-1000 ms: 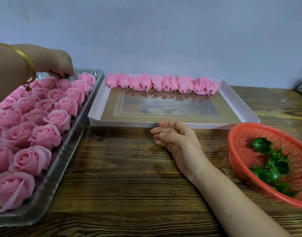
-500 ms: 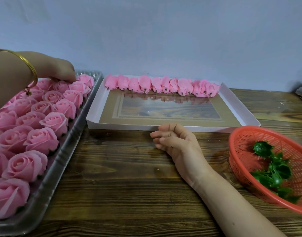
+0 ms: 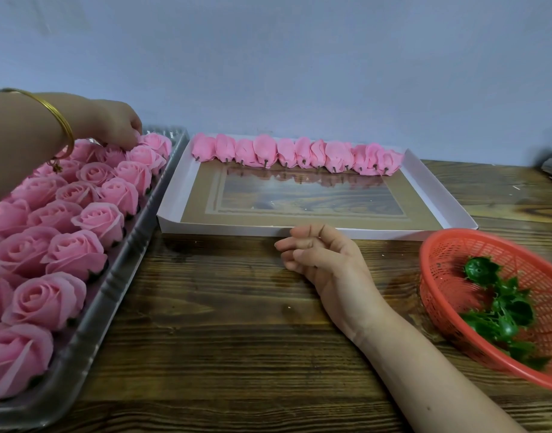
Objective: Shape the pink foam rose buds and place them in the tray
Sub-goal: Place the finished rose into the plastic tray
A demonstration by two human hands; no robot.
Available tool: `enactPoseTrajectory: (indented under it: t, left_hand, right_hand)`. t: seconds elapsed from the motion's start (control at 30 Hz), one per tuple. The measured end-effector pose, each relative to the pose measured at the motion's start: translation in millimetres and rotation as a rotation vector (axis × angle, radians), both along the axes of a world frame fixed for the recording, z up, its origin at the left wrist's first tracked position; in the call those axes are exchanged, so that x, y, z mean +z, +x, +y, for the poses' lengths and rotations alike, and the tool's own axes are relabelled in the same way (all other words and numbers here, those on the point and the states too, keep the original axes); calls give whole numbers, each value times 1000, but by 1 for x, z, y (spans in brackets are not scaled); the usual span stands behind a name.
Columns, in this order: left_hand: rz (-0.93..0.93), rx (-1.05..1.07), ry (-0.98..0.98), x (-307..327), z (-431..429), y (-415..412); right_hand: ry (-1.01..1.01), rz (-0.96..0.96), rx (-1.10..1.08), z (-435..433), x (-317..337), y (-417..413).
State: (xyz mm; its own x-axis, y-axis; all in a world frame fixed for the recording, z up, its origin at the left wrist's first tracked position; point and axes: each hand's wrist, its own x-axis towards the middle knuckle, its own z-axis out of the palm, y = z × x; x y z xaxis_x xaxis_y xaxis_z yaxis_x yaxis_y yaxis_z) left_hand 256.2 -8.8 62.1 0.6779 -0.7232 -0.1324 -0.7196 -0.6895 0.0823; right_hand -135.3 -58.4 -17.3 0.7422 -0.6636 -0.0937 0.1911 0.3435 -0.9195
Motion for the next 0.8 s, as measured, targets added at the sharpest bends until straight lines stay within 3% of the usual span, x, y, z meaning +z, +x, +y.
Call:
enactPoseTrajectory:
  t: [0.27, 0.8]
  left_hand:
    - [-135, -5, -9, -6, -2, -3]
    - [-152, -27, -8, -2, -1, -1]
  right_hand:
    - [-13, 4, 9, 0, 0, -1]
    - [-27, 10, 6, -1, -1, 0]
